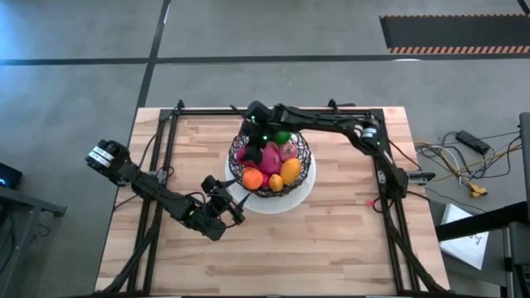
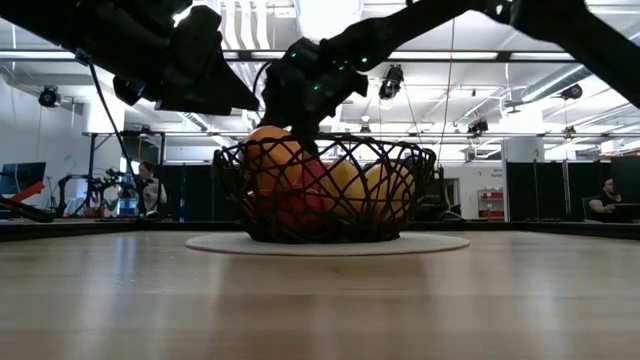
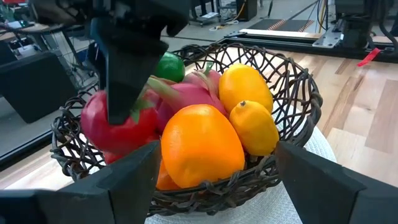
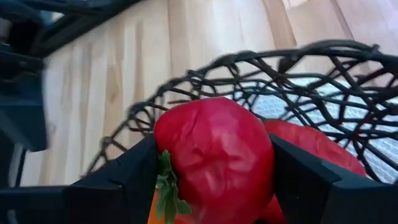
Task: Build produce basket
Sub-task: Put the tomato into the wire basket
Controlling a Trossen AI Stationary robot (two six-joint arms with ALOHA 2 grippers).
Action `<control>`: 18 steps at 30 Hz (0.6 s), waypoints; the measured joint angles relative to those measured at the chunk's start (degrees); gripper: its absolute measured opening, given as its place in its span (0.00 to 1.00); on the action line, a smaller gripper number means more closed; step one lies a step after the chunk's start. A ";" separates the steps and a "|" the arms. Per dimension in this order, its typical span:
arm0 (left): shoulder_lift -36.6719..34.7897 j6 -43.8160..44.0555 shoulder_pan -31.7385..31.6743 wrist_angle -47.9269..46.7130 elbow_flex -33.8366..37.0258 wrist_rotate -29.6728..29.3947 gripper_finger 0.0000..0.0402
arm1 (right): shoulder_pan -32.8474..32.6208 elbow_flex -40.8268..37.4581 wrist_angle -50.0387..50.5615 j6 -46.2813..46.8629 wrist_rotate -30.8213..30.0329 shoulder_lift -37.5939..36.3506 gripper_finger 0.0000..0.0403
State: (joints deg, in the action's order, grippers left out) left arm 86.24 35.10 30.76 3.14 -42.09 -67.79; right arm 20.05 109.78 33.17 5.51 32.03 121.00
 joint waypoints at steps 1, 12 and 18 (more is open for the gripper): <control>0.00 0.01 0.00 0.03 0.00 0.00 0.74 | 0.05 1.24 1.10 -0.19 0.02 0.87 0.61; 0.00 0.12 0.00 0.09 0.02 0.00 0.74 | 1.37 4.67 4.30 -1.69 3.27 3.73 0.62; 0.00 0.05 0.00 0.61 0.02 0.00 0.74 | 2.10 4.22 4.06 -3.84 3.60 3.73 0.72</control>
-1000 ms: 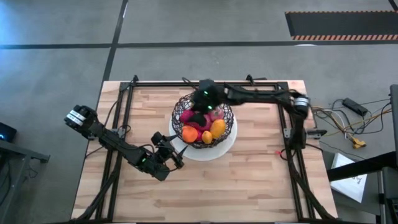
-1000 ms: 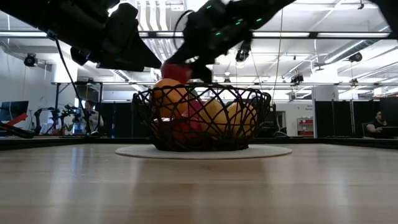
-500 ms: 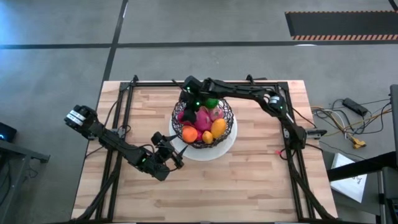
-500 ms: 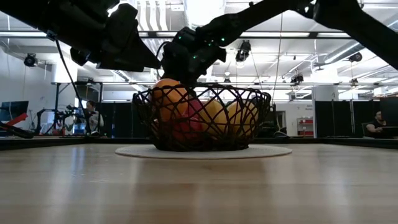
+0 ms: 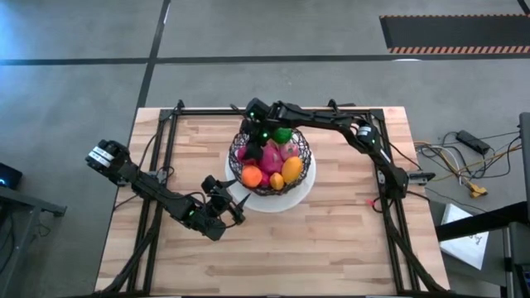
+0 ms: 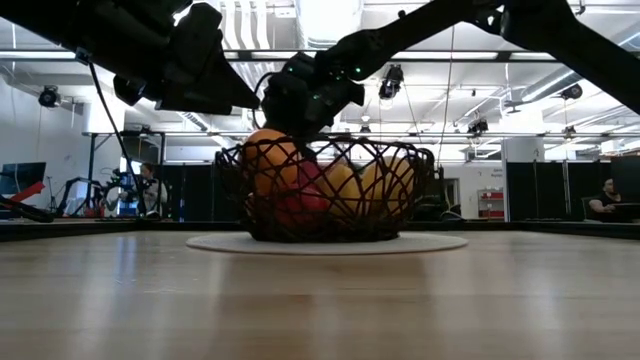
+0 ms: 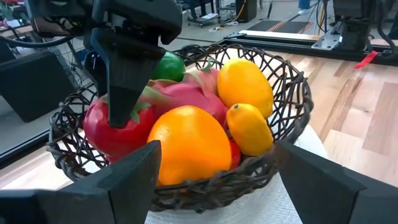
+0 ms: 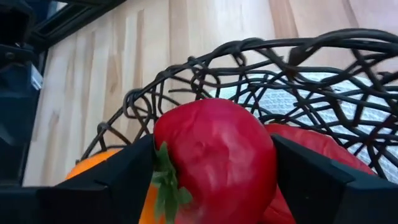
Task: Build produce basket
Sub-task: Put the tomato into the wire basket, then return to Home Position
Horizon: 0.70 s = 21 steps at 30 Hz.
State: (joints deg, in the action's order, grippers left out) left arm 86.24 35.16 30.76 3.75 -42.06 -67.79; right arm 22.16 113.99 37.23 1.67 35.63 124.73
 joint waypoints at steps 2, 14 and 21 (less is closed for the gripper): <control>0.00 0.00 0.00 0.14 0.00 0.00 0.74 | 0.37 0.00 -0.10 -0.68 1.09 0.00 0.76; -0.18 -1.65 0.25 0.56 -1.17 -1.35 0.74 | 1.65 0.64 0.30 -1.51 3.21 -5.28 0.90; -2.04 -6.05 3.39 0.32 -2.85 -9.06 0.74 | -0.76 -3.77 4.02 -7.71 -6.13 -18.58 0.90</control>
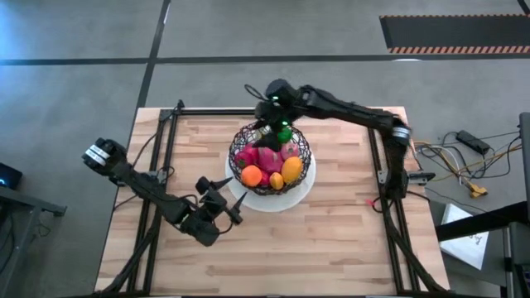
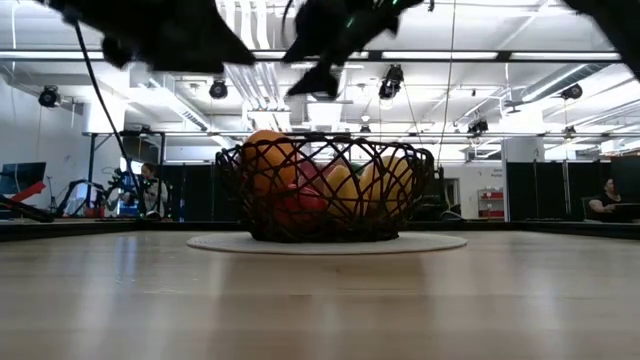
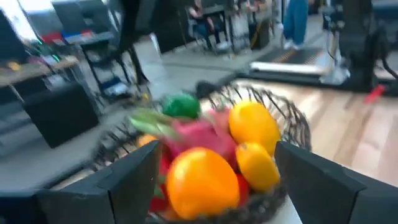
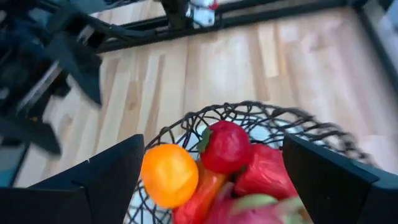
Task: Build produce basket
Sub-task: Return to Home Position
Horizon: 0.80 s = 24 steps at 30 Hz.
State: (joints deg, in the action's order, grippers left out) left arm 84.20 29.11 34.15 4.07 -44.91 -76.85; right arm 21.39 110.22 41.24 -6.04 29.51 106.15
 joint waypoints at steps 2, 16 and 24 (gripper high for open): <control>-1.12 -2.19 1.15 0.05 -0.77 -2.99 0.74 | -1.14 -3.38 0.08 -1.56 -3.09 -5.36 0.90; -5.10 -2.49 3.30 0.00 0.16 1.41 0.74 | -14.81 -51.25 -10.81 10.11 -30.18 -49.10 0.90; -4.06 -2.45 2.51 0.03 0.13 1.56 0.74 | -30.14 -74.07 -20.60 26.66 -44.62 -70.08 0.90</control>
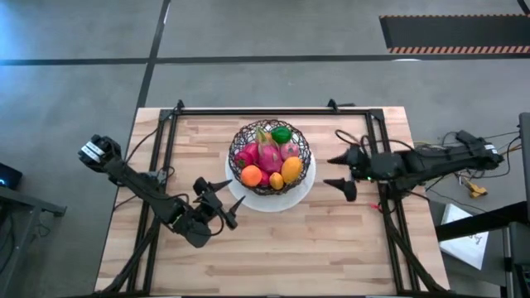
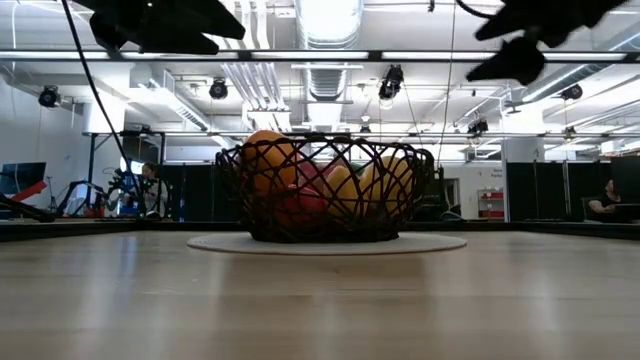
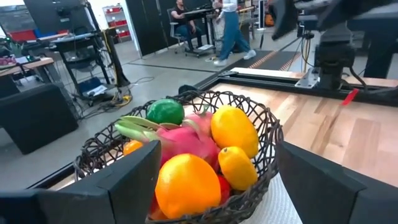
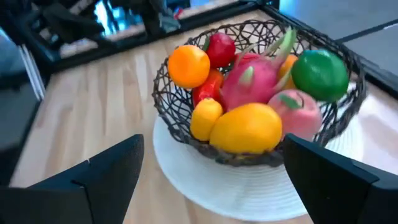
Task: Build produce basket
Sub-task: Return to Home Position
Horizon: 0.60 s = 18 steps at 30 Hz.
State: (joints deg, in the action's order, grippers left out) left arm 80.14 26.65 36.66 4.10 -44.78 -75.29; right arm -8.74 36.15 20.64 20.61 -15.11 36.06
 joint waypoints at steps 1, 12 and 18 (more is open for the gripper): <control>0.00 -0.02 -0.29 0.03 -0.07 -0.01 0.74 | -1.32 -2.28 -1.42 1.57 -1.59 -1.88 0.90; 0.00 0.04 -2.61 0.26 -0.12 0.63 0.74 | -3.19 -19.80 -23.50 -5.69 2.77 -8.75 0.88; 0.00 0.02 -7.20 2.12 -0.04 9.29 0.74 | -1.67 -24.26 -31.64 -14.67 15.39 -9.51 0.69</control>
State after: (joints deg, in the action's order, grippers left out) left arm 80.14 26.67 29.46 6.22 -44.82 -66.00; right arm -10.42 11.89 -11.00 5.95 0.27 26.55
